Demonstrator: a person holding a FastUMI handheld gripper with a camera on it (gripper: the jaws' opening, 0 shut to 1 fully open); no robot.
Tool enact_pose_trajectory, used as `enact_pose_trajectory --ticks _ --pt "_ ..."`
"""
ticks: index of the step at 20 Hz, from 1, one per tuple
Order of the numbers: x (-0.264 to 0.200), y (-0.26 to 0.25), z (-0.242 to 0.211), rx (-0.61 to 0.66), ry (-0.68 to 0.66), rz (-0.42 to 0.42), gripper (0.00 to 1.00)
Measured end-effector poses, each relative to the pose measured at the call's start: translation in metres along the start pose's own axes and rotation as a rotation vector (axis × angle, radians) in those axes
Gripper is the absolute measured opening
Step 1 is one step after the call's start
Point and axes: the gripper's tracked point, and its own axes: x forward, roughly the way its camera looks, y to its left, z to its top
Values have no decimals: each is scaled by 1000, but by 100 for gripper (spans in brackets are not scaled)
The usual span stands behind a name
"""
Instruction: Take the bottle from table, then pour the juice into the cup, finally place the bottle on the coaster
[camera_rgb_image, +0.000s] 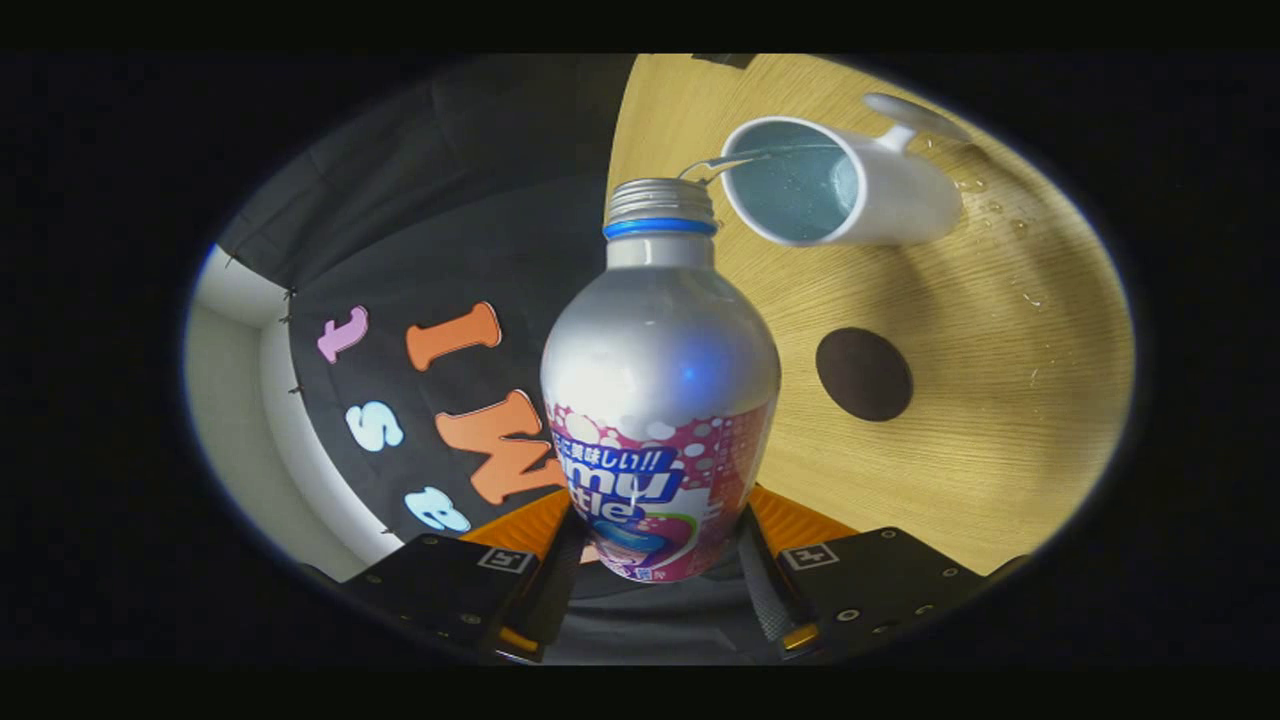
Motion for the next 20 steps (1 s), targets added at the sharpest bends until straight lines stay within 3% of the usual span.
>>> enact_pose_trajectory --ticks 20 --pt "0 -5 5 75 -7 -55 75"
